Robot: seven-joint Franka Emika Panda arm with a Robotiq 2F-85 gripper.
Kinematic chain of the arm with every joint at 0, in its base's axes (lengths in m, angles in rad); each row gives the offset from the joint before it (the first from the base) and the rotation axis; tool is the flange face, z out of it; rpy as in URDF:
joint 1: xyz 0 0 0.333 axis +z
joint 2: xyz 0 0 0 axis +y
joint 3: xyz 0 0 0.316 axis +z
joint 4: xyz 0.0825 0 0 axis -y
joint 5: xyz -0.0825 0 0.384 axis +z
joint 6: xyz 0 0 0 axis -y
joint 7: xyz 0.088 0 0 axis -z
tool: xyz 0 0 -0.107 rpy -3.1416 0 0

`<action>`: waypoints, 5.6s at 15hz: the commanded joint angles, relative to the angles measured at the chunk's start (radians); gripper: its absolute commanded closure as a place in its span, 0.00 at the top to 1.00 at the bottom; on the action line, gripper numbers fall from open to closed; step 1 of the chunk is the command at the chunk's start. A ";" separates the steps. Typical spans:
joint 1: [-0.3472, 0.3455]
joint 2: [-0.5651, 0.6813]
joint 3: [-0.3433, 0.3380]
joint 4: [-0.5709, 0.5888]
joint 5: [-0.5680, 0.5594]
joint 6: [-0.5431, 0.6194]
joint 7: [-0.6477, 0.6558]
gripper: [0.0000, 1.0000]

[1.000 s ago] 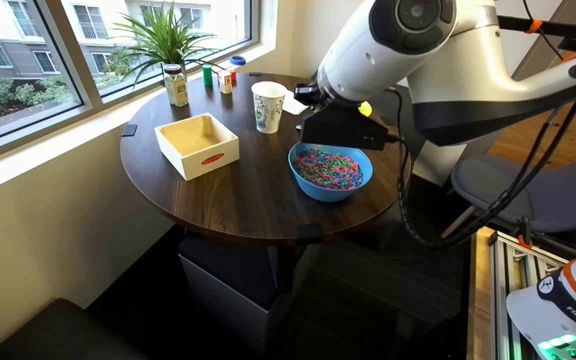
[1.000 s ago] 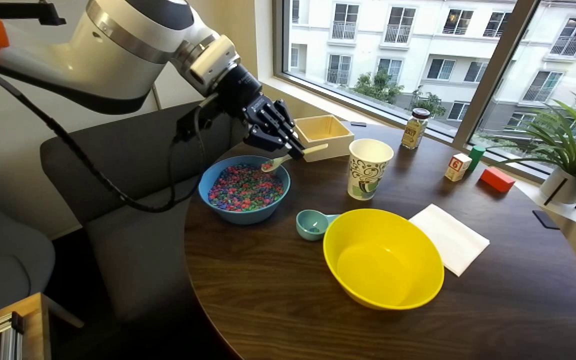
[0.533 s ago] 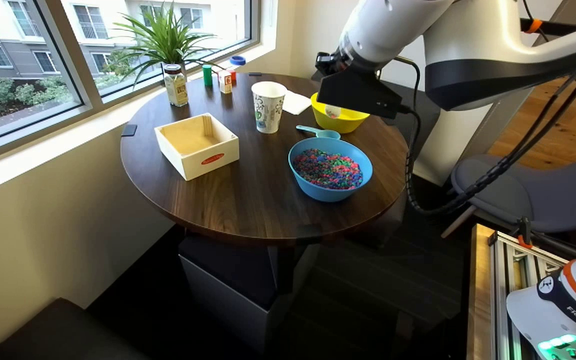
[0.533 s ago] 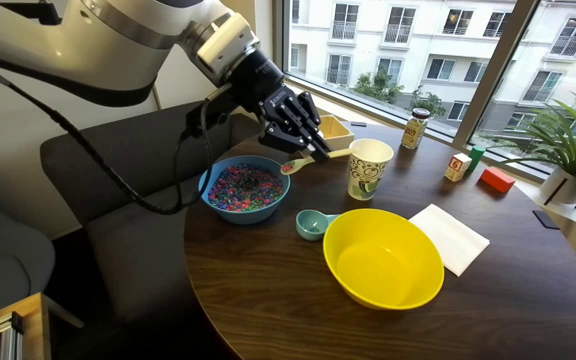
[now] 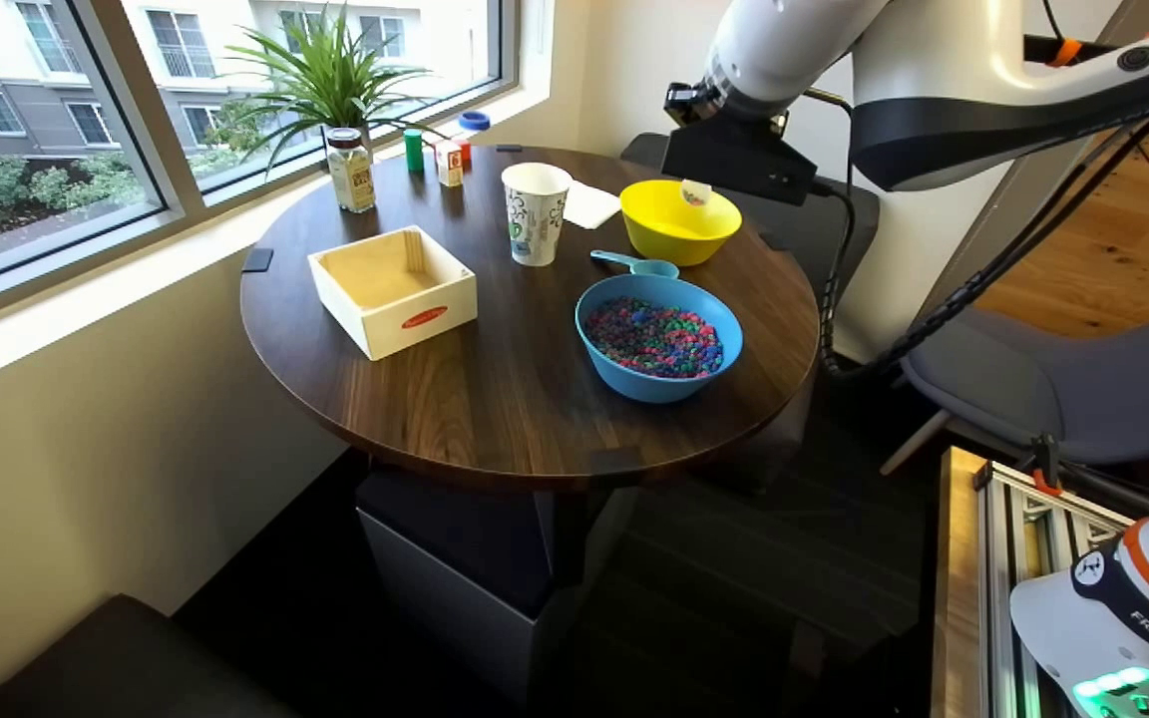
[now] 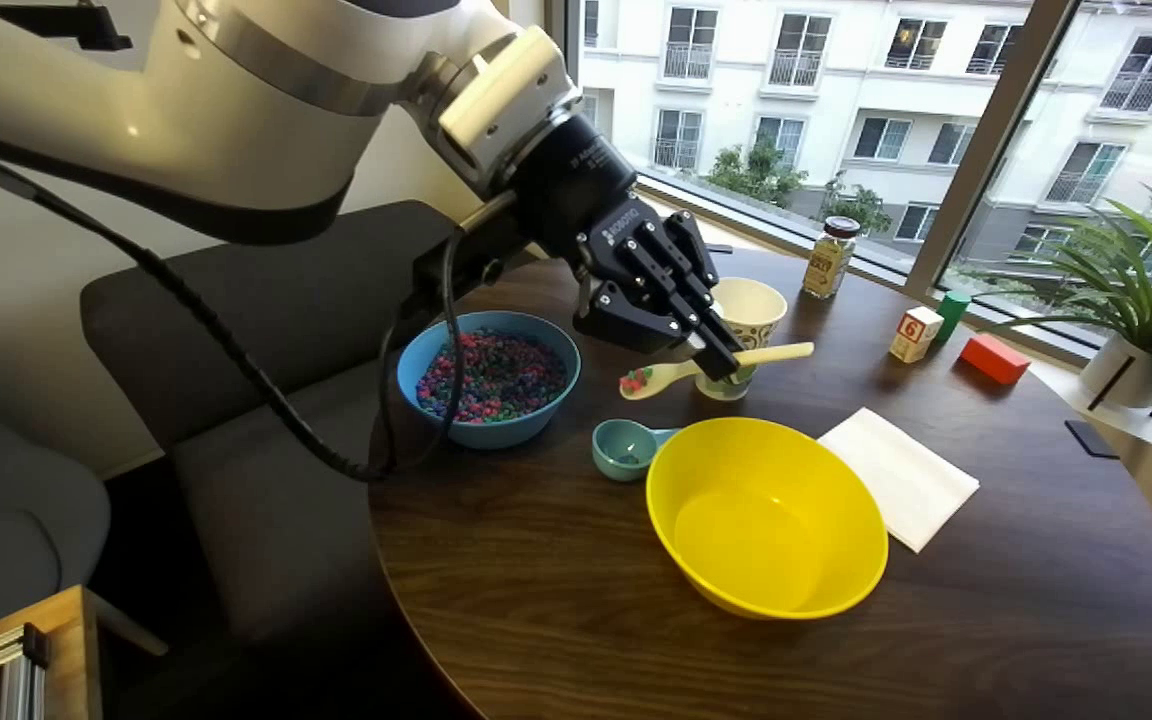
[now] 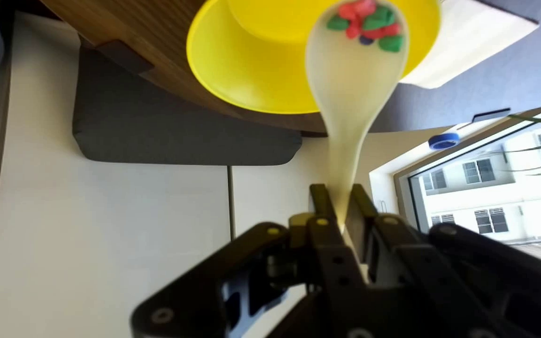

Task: Use the spoon to take one scoop from the blue bowl, empty it into the measuring cup and then take another scoop and empty into the yellow bowl

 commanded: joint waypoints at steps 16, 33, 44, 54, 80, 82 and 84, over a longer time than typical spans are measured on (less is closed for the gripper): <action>-0.007 0.132 -0.011 0.036 -0.485 -0.140 0.087 0.03; 0.027 0.178 0.020 0.016 -0.785 -0.257 0.086 0.03; 0.002 0.140 0.010 0.046 -0.496 -0.168 0.043 0.03; -0.025 0.067 -0.035 0.053 -0.045 -0.051 -0.053 0.03; -0.040 -0.133 -0.029 -0.183 0.650 -0.041 -0.512 0.03; -0.049 -0.155 -0.029 -0.224 0.651 -0.037 -0.514 0.03; -0.062 -0.166 -0.028 -0.259 0.633 -0.019 -0.501 0.03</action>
